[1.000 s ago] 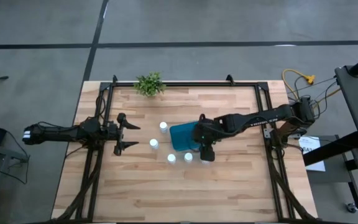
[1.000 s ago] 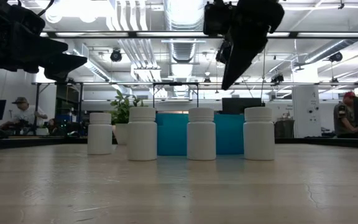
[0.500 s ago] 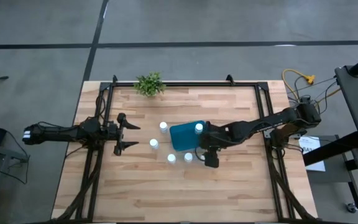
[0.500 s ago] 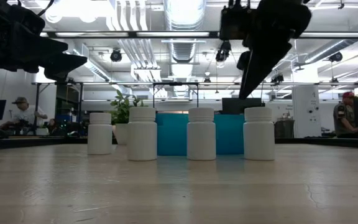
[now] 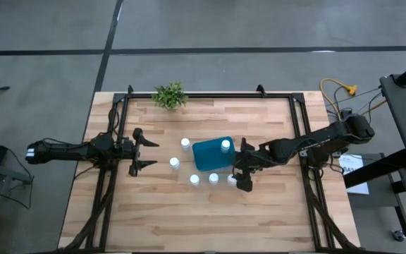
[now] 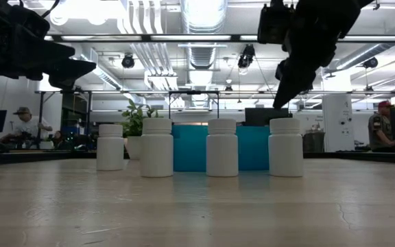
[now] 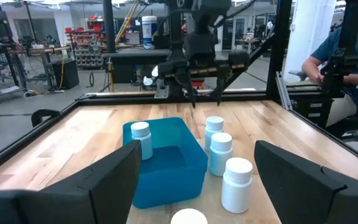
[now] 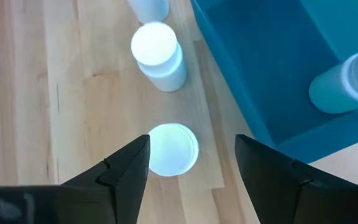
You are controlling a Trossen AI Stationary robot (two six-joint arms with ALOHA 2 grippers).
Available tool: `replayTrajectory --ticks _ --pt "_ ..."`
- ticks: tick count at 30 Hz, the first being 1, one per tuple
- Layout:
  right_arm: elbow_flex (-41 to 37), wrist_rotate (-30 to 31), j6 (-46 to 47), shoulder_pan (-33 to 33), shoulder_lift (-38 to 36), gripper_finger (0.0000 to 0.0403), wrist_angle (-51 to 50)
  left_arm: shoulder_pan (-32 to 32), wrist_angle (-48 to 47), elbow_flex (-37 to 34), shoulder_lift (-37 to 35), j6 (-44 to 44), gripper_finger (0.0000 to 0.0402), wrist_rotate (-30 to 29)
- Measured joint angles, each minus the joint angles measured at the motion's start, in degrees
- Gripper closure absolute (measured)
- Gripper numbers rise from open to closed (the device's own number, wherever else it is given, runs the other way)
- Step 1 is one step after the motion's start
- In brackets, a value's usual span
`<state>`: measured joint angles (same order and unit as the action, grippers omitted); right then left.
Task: Pick and place pill bottles into a basket
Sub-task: Put the white medicine bottle into the blue bin
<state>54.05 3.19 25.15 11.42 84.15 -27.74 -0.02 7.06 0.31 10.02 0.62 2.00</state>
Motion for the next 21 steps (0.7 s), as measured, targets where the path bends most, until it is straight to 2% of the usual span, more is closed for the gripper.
replayTrajectory --ticks 21 --pt "-0.7 0.3 0.0 0.1 0.4 0.0177 0.3 0.0 0.0 0.0 0.0 0.0 0.0107 0.0"
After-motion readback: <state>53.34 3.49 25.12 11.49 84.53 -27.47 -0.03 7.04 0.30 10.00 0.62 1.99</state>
